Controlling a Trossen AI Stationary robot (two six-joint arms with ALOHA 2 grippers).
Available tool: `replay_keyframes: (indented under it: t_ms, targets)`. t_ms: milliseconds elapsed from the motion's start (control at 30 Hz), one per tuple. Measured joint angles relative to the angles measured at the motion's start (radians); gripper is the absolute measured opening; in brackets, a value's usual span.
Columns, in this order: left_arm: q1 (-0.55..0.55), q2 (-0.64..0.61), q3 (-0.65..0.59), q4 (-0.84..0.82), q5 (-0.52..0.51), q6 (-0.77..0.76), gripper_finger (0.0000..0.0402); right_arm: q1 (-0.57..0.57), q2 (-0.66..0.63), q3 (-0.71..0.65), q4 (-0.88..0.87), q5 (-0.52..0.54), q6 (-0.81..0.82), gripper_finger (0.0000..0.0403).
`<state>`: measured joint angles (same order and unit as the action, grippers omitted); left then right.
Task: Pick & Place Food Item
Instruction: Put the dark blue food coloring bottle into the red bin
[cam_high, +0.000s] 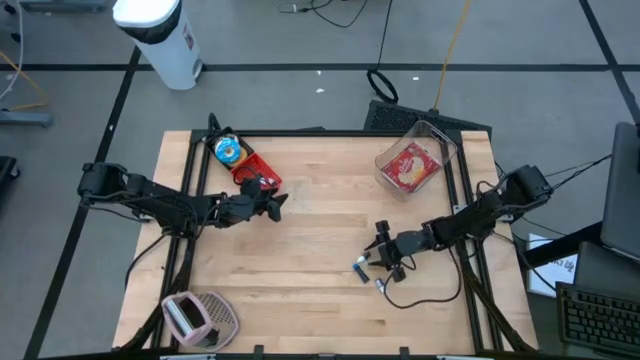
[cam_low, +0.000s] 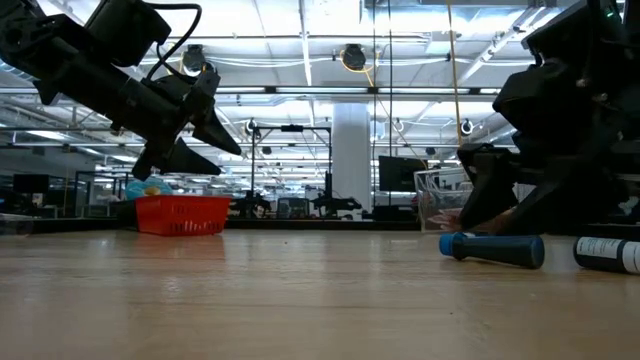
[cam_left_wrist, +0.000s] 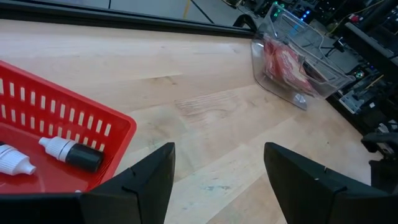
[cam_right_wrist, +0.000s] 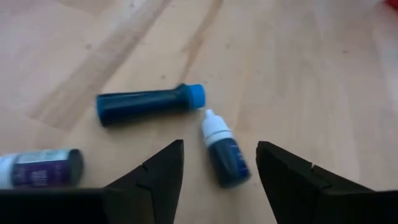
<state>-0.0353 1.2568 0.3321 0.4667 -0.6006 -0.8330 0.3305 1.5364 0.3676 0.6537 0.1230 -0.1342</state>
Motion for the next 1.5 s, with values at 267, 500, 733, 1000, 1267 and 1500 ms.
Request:
replay_keyframes:
  t_ms: [267, 500, 733, 1000, 1267, 1500]
  targets:
    - [0.000, 0.000, 0.000, 0.000, 0.000, 0.000, 0.0248, -0.002, 0.000, 0.000, -0.005, -0.050, 0.009, 0.0156]
    - [0.000, 0.000, 0.000, 0.000, -0.001, 0.000, 0.0248, -0.002, 0.000, 0.000, -0.016, -0.048, 0.001, 0.0152]
    - [0.000, 0.000, 0.000, 0.000, -0.001, 0.000, 0.0248, -0.003, 0.000, 0.000, -0.015, -0.040, 0.027, 0.0149]
    - [0.000, 0.000, 0.000, 0.000, -0.001, 0.000, 0.0248, -0.003, 0.000, 0.000, 0.002, 0.063, 0.132, 0.0150]
    - [0.000, 0.000, 0.000, 0.000, -0.001, 0.000, 0.0248, -0.002, 0.000, 0.001, 0.061, 0.064, 0.227, 0.0176]
    - [0.000, 0.000, 0.000, 0.000, -0.002, 0.000, 0.0248, -0.008, 0.073, 0.001, 0.084, 0.061, 0.217, 0.0195]
